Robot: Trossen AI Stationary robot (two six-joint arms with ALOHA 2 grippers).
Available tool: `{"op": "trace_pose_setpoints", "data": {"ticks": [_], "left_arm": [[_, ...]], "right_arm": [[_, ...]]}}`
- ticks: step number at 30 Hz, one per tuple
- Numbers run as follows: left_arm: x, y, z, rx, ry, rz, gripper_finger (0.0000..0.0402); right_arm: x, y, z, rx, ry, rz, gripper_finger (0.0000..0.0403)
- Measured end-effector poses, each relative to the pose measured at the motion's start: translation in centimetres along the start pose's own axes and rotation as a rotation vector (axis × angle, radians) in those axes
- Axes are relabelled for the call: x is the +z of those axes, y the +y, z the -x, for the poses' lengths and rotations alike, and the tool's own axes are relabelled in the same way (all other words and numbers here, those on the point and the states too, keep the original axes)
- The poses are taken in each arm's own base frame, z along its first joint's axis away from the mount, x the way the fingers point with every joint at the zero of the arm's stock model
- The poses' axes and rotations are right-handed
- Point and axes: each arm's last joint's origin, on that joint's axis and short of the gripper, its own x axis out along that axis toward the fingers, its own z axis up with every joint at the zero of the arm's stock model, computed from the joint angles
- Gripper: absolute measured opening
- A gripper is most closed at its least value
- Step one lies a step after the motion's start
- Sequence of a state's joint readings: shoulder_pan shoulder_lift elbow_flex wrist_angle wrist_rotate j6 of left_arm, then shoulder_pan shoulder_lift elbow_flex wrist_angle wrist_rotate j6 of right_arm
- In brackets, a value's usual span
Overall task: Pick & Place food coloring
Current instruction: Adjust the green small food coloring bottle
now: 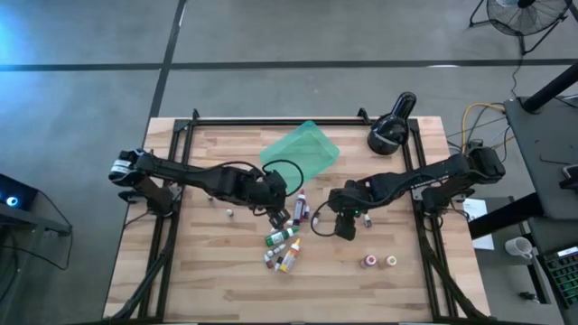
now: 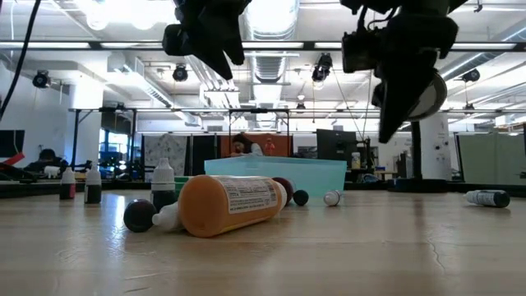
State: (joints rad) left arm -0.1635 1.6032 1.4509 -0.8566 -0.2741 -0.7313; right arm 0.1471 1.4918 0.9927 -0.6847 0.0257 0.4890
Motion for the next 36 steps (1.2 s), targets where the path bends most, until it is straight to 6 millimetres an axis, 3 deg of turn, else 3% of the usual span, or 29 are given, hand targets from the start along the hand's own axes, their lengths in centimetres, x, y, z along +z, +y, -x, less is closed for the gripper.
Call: {"op": "trace_pose_setpoints", "data": {"ticks": [14,16,20,22,26,30,36], "left_arm": [[0.0,0.0,0.0,-0.002,-0.003,0.0,0.0147],[0.0,0.0,0.0,-0.002,-0.003,0.0,0.0147],[0.0,0.0,0.0,-0.002,-0.003,0.0,0.0147],[0.0,0.0,0.0,-0.003,-0.003,0.0,0.0147],[0.0,0.0,0.0,-0.003,-0.003,0.0,0.0147],[0.0,0.0,0.0,-0.002,-0.003,0.0,0.0147],[0.0,0.0,0.0,-0.002,-0.003,0.0,0.0147]], "right_arm": [[0.5,0.0,0.3,-0.018,-0.035,0.014,0.0178],[0.5,-0.3,0.3,-0.027,-0.022,-0.059,0.0178],[-0.3,-2.0,0.3,-0.123,0.079,-0.43,0.0178],[-1.1,-2.9,0.4,-0.204,0.154,-0.535,0.0178],[-2.9,-3.7,0.6,-0.327,0.298,-0.582,0.0178],[-4.3,-4.1,0.0,-0.33,0.401,-0.633,0.0178],[-5.6,-4.6,-1.4,-0.344,0.408,-0.722,0.0178]]}}
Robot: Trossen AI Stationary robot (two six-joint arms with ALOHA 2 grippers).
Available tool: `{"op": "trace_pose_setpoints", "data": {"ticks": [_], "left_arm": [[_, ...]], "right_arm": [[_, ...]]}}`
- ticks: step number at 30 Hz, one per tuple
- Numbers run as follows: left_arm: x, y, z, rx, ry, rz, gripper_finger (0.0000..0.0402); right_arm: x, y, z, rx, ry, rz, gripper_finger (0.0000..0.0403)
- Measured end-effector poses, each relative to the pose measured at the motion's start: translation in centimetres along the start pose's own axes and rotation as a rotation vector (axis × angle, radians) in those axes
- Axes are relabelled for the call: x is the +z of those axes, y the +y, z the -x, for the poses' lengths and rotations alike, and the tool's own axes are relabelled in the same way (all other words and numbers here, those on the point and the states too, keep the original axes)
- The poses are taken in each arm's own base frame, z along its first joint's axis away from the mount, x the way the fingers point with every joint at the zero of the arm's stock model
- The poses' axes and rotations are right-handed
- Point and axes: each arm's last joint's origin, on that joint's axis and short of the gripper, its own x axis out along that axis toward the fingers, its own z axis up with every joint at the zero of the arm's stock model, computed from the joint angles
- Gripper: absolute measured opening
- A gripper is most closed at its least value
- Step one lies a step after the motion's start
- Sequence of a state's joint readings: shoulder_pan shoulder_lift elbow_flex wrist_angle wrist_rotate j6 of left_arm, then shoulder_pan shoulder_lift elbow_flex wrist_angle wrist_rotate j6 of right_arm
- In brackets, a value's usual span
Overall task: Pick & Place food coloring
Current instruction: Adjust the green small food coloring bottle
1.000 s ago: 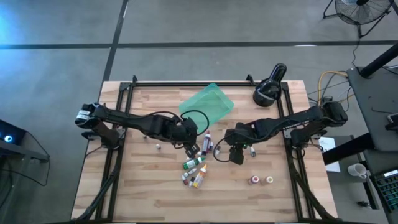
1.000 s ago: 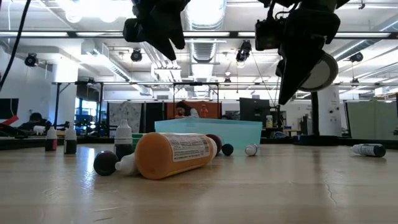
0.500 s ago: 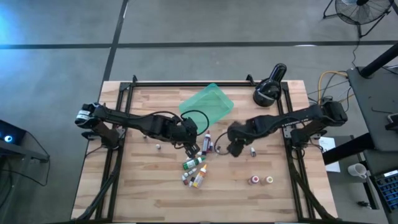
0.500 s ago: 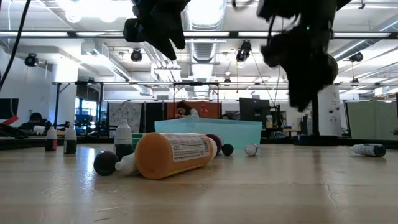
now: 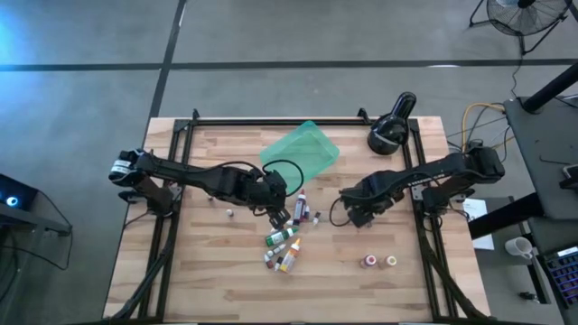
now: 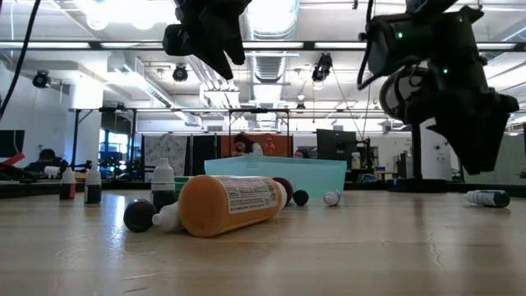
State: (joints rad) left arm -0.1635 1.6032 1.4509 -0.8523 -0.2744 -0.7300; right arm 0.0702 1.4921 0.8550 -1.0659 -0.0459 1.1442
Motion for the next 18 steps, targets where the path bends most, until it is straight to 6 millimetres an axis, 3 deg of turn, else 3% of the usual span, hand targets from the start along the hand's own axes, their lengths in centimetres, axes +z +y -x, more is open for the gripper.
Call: {"op": "trace_pose_setpoints", "data": {"ticks": [18], "left_arm": [[0.0,0.0,0.0,-0.001,-0.001,0.0,0.0147]], "right_arm": [[0.2,0.4,-1.3,0.087,-0.01,-0.176,0.0178]]}}
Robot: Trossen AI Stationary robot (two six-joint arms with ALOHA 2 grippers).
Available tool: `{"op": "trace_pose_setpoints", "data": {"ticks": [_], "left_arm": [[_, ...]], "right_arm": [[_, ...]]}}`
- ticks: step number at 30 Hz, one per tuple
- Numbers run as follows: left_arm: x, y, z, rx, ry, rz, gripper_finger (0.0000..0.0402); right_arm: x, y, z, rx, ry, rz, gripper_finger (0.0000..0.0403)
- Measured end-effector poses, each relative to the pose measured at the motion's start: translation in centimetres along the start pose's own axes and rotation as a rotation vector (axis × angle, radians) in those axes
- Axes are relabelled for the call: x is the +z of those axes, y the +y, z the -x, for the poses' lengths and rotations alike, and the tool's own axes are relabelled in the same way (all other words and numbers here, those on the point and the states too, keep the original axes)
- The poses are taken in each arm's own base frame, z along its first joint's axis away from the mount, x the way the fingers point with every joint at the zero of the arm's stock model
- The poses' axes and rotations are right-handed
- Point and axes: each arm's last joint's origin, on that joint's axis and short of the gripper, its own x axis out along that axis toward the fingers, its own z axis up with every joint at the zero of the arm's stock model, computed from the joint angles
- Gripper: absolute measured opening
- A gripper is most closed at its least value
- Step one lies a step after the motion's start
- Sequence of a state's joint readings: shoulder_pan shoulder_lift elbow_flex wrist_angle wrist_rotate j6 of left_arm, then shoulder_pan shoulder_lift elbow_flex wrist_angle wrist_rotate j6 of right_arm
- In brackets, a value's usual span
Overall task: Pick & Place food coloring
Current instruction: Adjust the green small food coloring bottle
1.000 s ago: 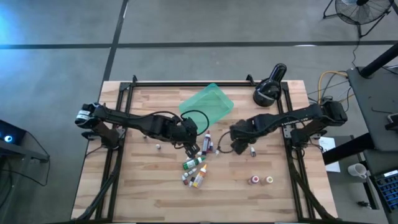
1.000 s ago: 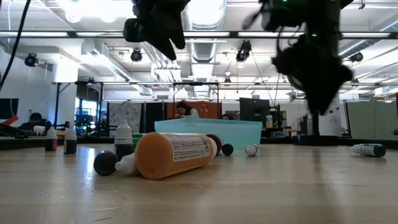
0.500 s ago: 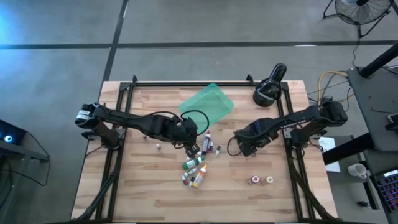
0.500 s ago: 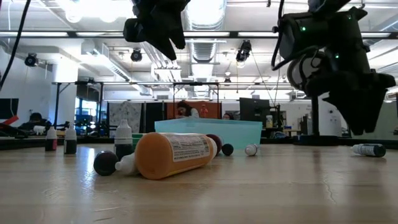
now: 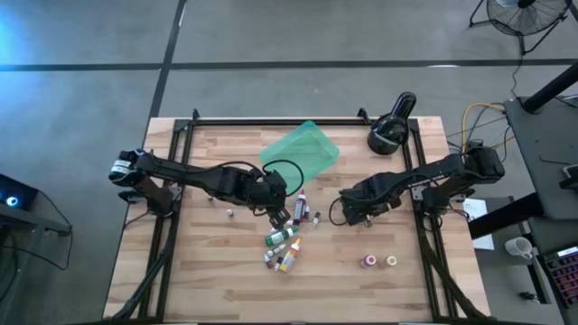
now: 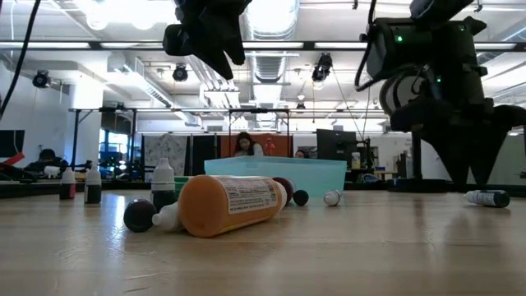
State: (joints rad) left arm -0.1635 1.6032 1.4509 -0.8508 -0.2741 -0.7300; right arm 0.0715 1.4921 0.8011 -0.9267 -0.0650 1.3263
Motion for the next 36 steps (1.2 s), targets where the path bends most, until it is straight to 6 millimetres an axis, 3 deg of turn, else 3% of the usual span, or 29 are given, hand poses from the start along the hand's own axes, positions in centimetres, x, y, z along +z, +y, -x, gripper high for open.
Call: {"op": "trace_pose_setpoints", "data": {"ticks": [18,23,36], "left_arm": [[0.2,-0.2,0.0,-0.018,-0.021,0.008,0.0147],[0.2,-0.2,0.0,-0.018,-0.021,0.008,0.0147],[0.2,-0.2,0.0,-0.017,-0.02,0.007,0.0147]], "right_arm": [[0.0,-0.2,-0.9,0.018,-0.023,-0.055,0.0176],[-0.3,-0.4,-1.8,0.041,0.001,-0.076,0.0162],[-0.2,-0.4,-1.8,0.043,-0.025,-0.075,0.0124]]}}
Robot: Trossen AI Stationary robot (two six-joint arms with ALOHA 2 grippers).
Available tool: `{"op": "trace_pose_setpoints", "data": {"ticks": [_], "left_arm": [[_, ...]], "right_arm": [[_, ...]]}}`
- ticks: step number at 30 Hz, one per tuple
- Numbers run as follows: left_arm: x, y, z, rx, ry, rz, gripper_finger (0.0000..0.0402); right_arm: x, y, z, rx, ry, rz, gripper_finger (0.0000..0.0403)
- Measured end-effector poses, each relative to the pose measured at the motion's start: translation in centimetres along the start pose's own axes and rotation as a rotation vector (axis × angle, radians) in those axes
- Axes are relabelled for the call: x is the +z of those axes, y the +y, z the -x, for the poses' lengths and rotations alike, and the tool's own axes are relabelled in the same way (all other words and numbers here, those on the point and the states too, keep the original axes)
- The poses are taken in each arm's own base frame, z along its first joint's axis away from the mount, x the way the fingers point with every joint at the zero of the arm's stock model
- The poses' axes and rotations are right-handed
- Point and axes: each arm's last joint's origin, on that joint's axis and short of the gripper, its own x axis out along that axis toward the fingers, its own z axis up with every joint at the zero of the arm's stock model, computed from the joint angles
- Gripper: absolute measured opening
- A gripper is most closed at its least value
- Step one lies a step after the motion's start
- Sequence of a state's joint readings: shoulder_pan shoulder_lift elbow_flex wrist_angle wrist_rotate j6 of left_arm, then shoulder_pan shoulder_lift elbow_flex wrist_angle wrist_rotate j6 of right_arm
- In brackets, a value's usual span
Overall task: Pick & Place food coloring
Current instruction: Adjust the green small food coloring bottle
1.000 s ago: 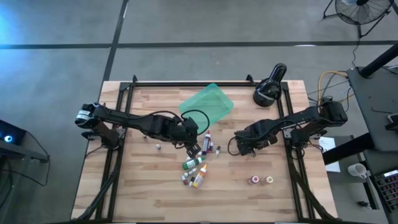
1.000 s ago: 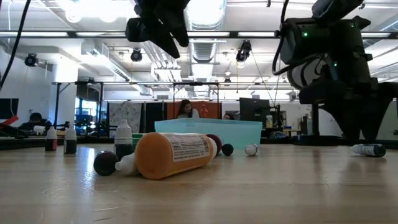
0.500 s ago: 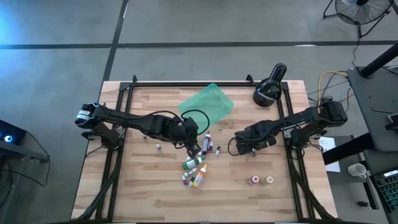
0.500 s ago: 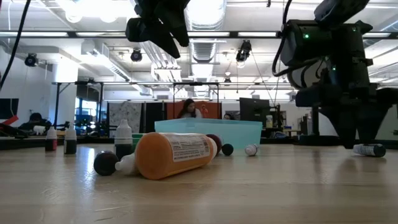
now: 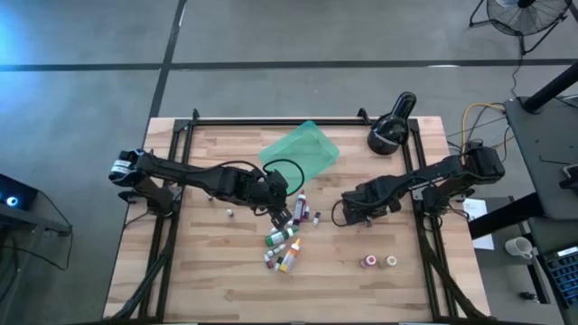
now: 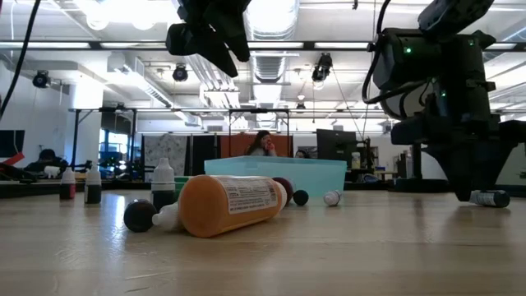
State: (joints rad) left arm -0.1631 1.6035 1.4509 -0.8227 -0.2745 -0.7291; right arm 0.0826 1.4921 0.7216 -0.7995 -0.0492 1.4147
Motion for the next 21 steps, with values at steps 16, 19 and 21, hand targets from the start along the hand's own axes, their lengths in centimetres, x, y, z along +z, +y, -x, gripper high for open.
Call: {"op": "trace_pose_setpoints", "data": {"ticks": [16,19,21], "left_arm": [[0.0,0.0,0.0,0.0,0.0,0.0,0.0147],[0.0,0.0,0.0,0.0,0.0,0.0,0.0147],[0.0,0.0,0.0,0.0,0.0,0.0,0.0147]], "right_arm": [[-0.03,-0.05,-0.07,0.002,0.013,0.011,0.005],[-0.04,-0.03,-0.08,0.004,0.014,0.012,0.005],[-0.07,0.08,0.03,0.004,-0.007,0.017,0.0048]]}}
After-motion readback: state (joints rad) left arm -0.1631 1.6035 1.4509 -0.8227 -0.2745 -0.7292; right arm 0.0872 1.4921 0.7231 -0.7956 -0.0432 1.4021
